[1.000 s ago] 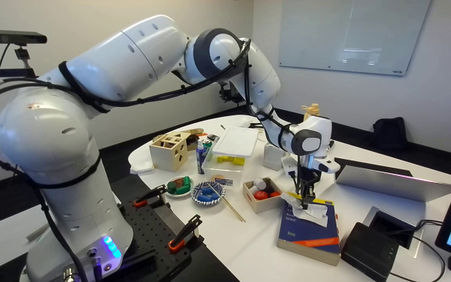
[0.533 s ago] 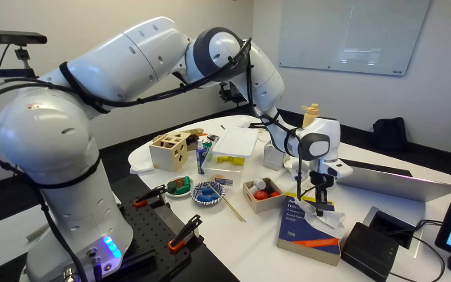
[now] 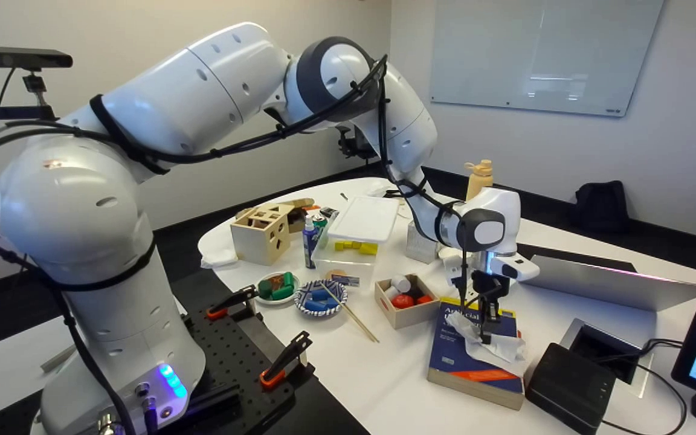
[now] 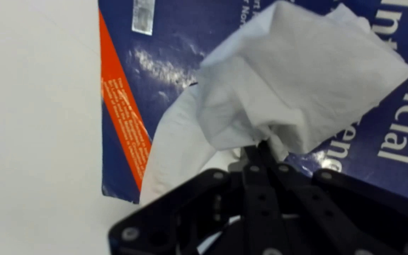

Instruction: Use the cloth to wipe the book

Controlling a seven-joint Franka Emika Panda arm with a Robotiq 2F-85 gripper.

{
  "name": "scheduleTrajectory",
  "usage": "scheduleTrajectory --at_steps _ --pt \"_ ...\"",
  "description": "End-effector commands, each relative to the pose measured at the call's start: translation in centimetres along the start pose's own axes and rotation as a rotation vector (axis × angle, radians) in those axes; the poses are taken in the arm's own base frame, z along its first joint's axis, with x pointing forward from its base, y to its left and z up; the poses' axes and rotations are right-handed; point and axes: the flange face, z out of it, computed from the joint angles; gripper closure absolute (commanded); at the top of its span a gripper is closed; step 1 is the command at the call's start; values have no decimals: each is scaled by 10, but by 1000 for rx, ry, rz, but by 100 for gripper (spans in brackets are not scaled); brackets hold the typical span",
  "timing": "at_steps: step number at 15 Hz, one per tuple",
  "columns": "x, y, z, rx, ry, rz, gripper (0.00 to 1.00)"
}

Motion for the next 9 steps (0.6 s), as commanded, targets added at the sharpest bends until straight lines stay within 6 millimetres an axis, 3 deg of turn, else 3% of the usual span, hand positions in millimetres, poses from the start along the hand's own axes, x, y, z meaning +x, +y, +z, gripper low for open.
scheduleTrajectory --at_steps 1,5,9 --pt "-41 3 -7 -32 -83 -120 100" --pt "-71 1 -8 6 -114 -174 100" --pt "-66 -1 -8 68 -36 -79 100"
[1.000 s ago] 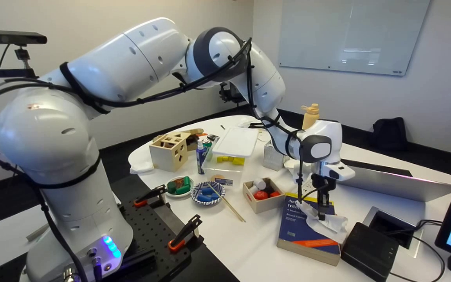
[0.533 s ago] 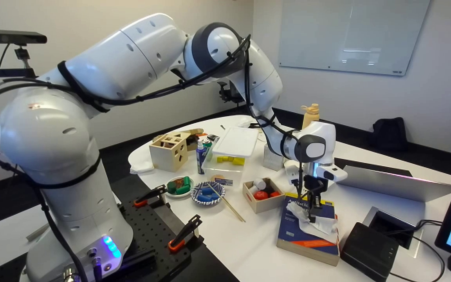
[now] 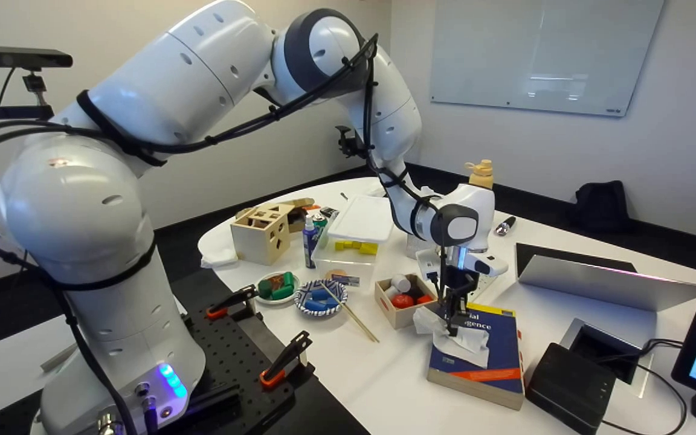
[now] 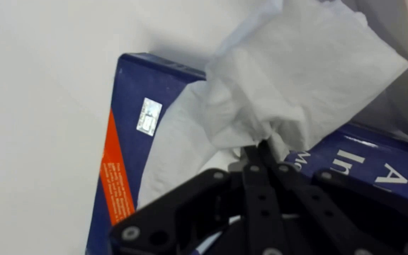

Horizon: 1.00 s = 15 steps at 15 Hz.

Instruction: Use the cloth to wipe the book

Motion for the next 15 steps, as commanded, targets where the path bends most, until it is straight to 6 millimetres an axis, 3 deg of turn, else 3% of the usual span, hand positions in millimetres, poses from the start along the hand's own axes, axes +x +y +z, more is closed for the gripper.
scheduleTrajectory --at_steps 1,5,10,13,15 --pt "-2 4 -2 56 61 81 100" --pt "26 14 -3 106 146 213 100" --pt "51 51 10 76 211 373 100" --pt "55 72 20 32 201 429 100" --pt "50 76 23 24 157 409 100"
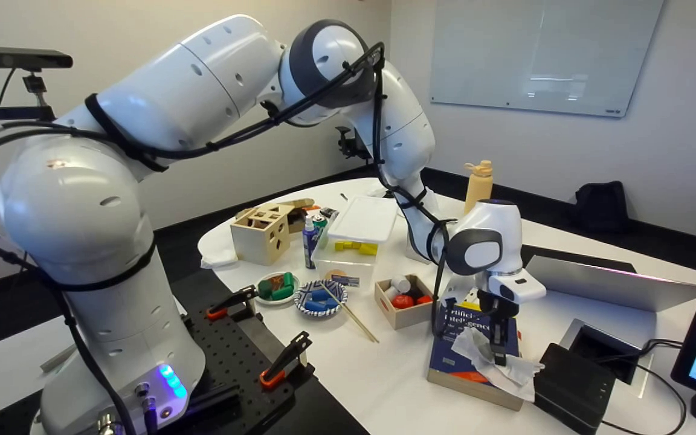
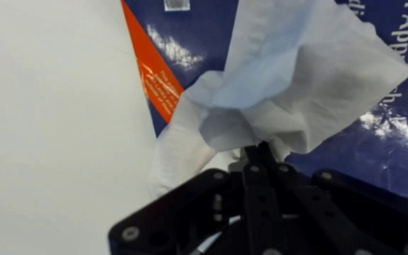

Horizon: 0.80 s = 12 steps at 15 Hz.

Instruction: Use the cloth to wipe the book

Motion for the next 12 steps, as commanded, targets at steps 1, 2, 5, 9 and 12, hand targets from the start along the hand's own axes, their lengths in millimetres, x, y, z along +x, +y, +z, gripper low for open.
scheduleTrajectory --at_steps 1,2,5,9,12 --pt "-10 7 4 -23 -67 -19 100" --pt "-16 6 0 -26 -95 -62 100" --pt "-34 6 -7 -57 -168 -181 100" --pt "-65 0 -10 -120 -281 -332 100" --pt "-79 -8 -12 -127 -328 -373 100"
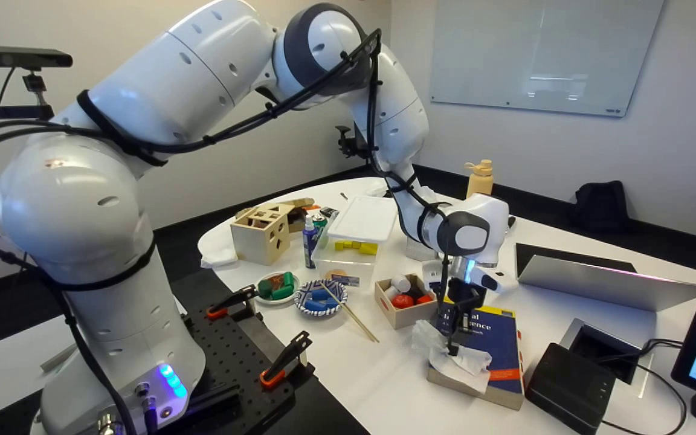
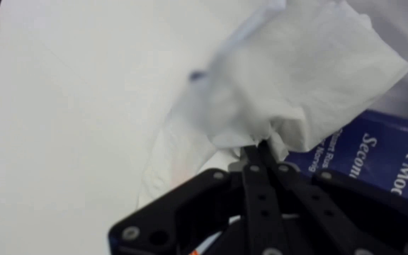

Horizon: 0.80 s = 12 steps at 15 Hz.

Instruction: Use the cloth to wipe the book

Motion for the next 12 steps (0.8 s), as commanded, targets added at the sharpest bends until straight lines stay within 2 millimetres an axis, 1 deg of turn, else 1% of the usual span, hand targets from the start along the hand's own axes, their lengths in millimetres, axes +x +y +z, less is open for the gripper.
scheduleTrajectory --at_steps 1,2,6,10,12 --pt "-18 -12 1 28 -41 -34 100" --pt "-17 -15 -1 48 -35 -25 100" --pt "-1 -25 -5 112 -6 44 100" --pt "22 -23 -6 148 21 120 100" --pt "37 -19 -8 170 59 177 100"
